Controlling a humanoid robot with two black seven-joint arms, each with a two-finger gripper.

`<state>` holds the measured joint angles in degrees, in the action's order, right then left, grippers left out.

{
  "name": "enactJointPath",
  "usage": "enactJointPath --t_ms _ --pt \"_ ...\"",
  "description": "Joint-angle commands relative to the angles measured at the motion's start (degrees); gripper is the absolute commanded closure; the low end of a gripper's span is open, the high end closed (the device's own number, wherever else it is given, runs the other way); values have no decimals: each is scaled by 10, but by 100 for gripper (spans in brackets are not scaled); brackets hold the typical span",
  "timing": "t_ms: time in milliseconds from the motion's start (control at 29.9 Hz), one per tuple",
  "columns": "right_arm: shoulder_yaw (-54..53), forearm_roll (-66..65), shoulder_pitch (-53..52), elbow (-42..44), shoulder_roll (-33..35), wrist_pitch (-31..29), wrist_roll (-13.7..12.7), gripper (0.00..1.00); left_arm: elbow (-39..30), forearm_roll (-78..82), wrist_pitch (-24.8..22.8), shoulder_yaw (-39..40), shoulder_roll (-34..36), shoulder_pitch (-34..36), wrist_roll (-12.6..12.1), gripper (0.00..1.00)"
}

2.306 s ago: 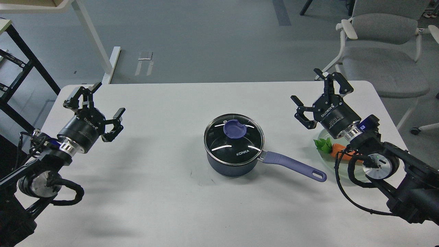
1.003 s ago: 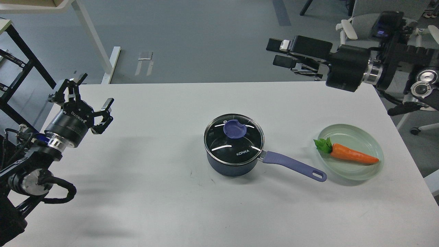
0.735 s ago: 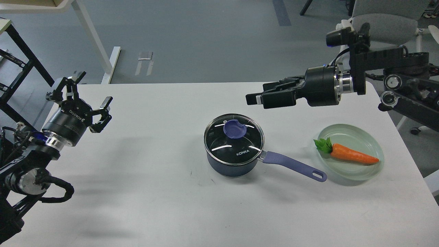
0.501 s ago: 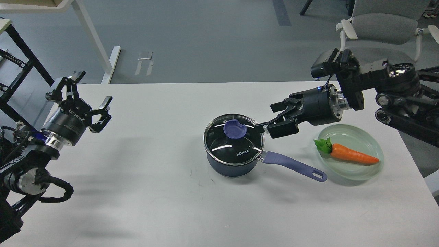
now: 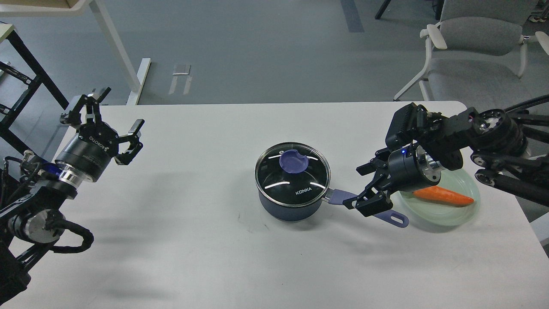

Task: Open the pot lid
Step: 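Lower the right gripper onto the lavender saucepan handle and grasp it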

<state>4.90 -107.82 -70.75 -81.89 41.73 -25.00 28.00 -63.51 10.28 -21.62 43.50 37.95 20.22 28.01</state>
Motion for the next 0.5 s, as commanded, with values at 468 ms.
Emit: enactJointPath --t_ms 468 --pt "6 -54 41 2 -2 0 0 25 -9 0 3 0 0 -2 0 1"
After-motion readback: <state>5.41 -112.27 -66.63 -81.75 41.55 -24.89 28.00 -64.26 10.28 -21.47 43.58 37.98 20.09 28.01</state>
